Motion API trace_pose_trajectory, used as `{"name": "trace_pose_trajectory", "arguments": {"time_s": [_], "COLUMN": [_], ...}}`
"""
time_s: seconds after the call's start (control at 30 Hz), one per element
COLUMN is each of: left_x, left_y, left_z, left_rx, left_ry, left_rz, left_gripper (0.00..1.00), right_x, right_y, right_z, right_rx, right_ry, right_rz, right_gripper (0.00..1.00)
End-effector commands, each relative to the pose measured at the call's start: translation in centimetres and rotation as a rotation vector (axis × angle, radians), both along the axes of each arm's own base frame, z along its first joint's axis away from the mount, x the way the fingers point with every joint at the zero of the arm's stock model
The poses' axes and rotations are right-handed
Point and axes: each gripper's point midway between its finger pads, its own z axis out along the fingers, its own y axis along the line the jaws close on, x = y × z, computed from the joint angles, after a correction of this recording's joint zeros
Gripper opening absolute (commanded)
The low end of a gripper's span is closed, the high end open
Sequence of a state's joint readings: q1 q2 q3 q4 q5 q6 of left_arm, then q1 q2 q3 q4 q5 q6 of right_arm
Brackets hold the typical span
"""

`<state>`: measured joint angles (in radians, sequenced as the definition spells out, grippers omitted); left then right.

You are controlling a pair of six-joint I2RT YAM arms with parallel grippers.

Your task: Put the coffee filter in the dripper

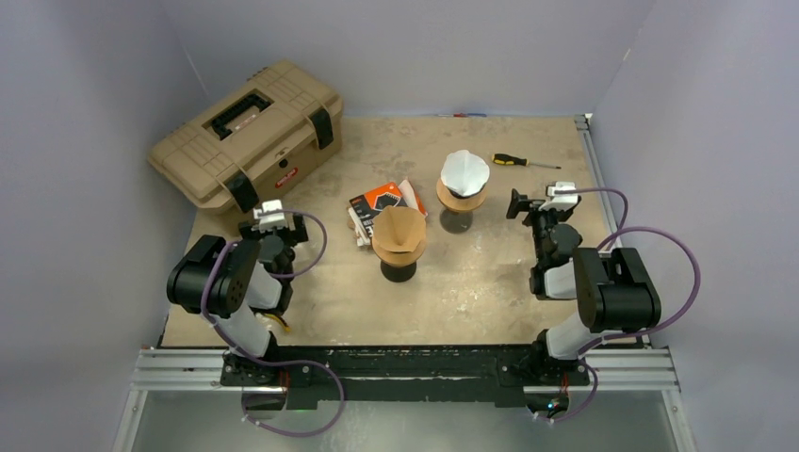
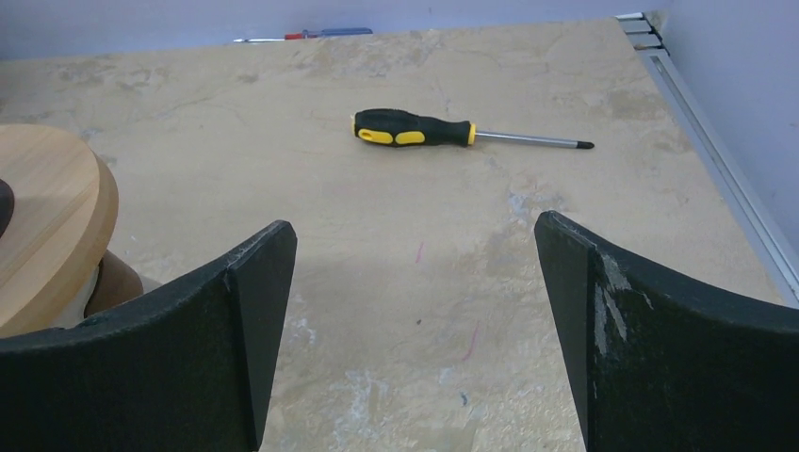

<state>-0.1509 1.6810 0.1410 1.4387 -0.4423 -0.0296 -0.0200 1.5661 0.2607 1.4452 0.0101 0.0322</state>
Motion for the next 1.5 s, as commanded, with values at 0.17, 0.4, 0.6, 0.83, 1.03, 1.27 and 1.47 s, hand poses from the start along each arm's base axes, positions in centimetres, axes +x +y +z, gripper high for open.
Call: {"name": "trace_pose_trajectory", "arguments": {"time_s": [0.17,0.4,0.6,0.83,1.03,1.27,1.47], "left_x": [2.26,2.18,2.15,2.13,2.19,2.16,2.23], "left_y": [1.12,1.12,1.12,1.12,1.11,1.07,1.10], "left_z": [1.42,1.39,1.34,1.32,1.38,1.32,1.38], "left_rx": [-0.017,-0.021,-0.021,-0.021,-0.022,-0.021,-0.022], "left_ry": [-0.023,-0.023,-0.021,-0.020,-0.022,-0.020,-0.022], "left_rz": [0.098,0.099,0.099,0.099,0.099,0.097,0.099], "left_gripper": [0.99,0.99,0.99,0.99,0.99,0.99,0.99], "right_x": [0.44,0.47,0.47,0.47,0.47,0.47,0.47], "right_y": [0.12,0.07,0.11,0.12,0.12,0.11,0.09], "right_z": [0.75,0.76,0.72,0.76,0.75,0.74,0.78], "right_rx": [-0.026,-0.027,-0.027,-0.027,-0.027,-0.027,-0.027], "right_ry": [-0.017,-0.017,-0.016,-0.017,-0.016,-0.016,-0.017], "right_rz": [0.005,0.003,0.004,0.004,0.004,0.005,0.004], "right_gripper": [0.99,0.99,0.99,0.99,0.99,0.99,0.99]}}
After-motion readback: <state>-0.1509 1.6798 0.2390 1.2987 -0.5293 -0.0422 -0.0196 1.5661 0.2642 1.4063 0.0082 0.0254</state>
